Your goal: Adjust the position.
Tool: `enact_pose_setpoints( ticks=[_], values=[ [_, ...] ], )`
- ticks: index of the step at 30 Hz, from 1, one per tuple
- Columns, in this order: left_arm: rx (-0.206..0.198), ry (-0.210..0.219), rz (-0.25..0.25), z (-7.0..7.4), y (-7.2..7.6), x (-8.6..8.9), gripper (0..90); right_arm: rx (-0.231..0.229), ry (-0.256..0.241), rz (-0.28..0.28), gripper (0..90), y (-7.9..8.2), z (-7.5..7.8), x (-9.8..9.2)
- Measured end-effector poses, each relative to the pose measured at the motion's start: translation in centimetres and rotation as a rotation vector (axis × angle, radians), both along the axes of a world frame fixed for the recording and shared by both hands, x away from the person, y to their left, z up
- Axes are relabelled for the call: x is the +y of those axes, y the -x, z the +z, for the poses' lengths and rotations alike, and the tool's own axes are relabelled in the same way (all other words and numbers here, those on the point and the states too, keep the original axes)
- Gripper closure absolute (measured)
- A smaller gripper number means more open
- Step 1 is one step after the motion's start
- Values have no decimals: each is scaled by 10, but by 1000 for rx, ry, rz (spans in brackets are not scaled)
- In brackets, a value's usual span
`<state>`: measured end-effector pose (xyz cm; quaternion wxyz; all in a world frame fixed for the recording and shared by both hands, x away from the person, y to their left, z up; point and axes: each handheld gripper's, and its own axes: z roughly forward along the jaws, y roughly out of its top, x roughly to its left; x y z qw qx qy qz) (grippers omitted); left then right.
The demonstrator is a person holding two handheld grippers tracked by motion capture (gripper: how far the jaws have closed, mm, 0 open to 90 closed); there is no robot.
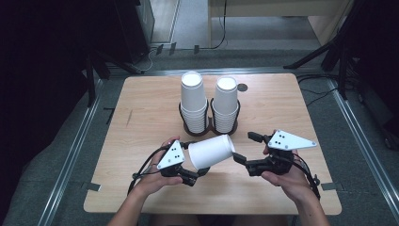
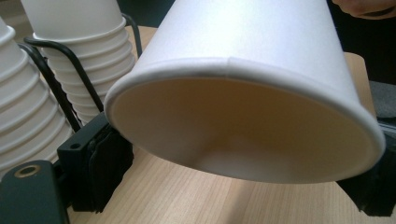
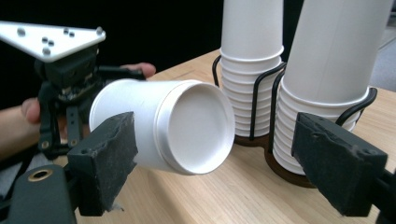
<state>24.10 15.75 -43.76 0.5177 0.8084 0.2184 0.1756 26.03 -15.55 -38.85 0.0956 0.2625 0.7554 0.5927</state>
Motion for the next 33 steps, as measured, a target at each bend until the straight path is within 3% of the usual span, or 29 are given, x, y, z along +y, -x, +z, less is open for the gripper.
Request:
enact_pose_setpoints(
  ticks=[15, 29, 33],
  values=[
    [5, -60, -59, 9, -2, -3, 81, -63, 109, 82, 143, 4, -4, 5],
    [18, -79, -100, 7, 0, -9, 81, -112, 161, 114, 131, 7, -14, 10],
    [21, -88, -117, 6, 0, -11, 82, -106, 172, 159, 67, 10, -15, 10]
  ],
)
